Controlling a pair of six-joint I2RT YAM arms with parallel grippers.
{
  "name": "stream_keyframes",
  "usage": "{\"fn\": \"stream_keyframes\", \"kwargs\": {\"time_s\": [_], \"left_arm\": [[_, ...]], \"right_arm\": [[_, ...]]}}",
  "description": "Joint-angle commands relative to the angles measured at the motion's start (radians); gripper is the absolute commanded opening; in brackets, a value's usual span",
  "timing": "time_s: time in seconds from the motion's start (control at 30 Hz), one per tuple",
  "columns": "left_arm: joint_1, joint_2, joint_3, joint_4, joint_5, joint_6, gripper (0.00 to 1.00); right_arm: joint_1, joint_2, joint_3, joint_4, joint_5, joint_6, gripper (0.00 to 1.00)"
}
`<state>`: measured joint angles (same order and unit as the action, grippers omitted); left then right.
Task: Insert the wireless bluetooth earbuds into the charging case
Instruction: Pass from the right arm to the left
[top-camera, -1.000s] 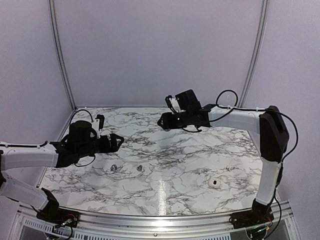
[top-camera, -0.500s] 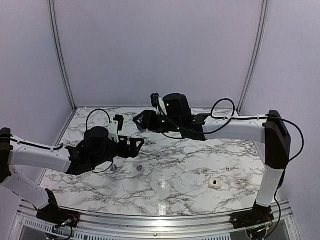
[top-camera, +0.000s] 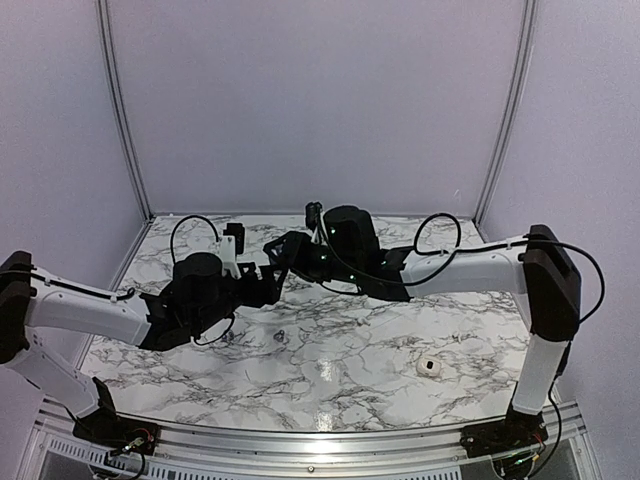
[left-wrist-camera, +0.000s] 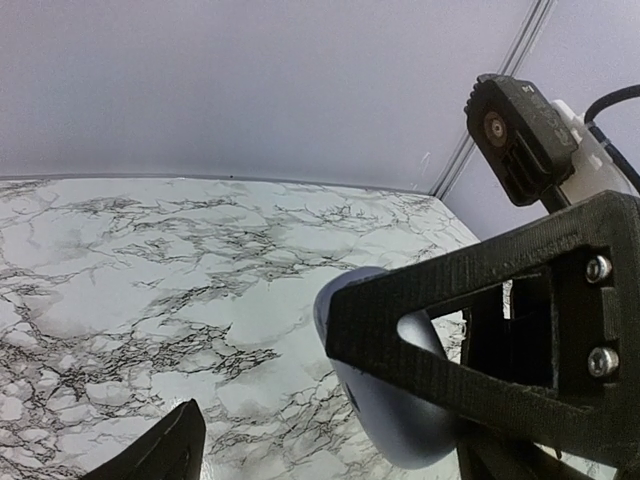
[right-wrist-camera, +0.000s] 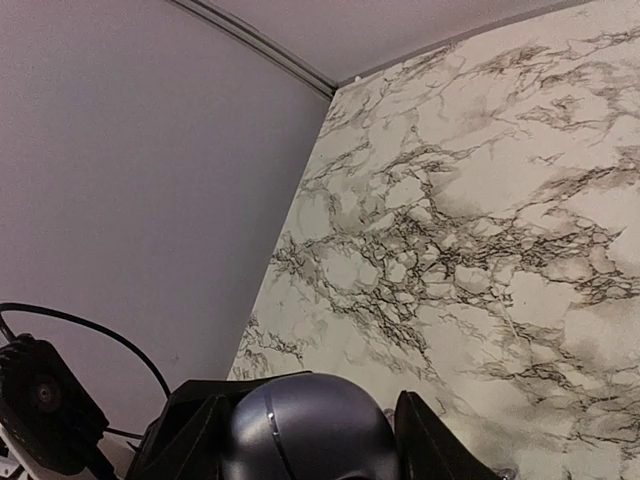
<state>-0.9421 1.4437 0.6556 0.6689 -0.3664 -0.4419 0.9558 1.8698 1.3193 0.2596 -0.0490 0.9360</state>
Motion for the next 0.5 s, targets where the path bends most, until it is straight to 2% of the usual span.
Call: {"fn": "stream_keyframes", "kwargs": {"time_s": [0.0, 0.17, 0.47], "left_arm": [[-0.006, 0.027, 0.041, 0.060, -0.039, -0.004, 0.88], [-0.006, 0.049, 0.046, 0.076, -0.064, 0.001, 0.79], [-0.006, 0.065, 0.041, 0.096, -0.074, 0.002, 0.51]], "right_arm": [[0.019, -0.024, -0.016, 0.088, 0.008, 0.066, 0.38], [0.039, -0.017, -0.023, 0.118, 0.010, 0.085, 0.39], [0.049, -0.015, -0.070, 0.164, -0.003, 0.126, 0.40]]}}
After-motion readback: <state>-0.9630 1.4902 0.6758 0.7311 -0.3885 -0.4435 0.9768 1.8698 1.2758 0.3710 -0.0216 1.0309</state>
